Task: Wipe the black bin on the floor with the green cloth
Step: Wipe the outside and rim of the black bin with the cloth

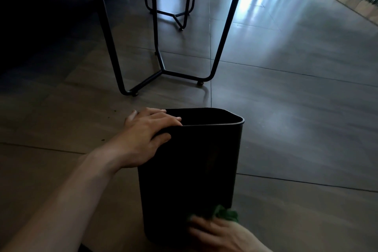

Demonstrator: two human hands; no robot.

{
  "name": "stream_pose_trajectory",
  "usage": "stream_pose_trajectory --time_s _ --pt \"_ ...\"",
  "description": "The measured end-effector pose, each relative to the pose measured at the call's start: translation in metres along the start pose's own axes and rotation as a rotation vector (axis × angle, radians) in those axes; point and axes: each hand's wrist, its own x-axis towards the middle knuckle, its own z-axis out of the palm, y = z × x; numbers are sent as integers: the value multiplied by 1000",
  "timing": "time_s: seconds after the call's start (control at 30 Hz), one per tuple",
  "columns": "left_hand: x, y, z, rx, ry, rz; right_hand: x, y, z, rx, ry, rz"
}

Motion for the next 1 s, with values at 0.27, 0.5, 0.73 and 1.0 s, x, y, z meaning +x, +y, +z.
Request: stream_pose_trajectory --time_s 0.27,0.5,0.73,1.0 --pt "4 2 -2 28 21 -23 61 110 -42 430 306 715" --pt "6 3 -4 39 28 -68 24 16 -10 386 113 367" --pt "10 3 3 39 19 -37 42 45 -35 419 125 382" --pt "10 0 3 37 33 -27 71 52 -25 396 257 506"
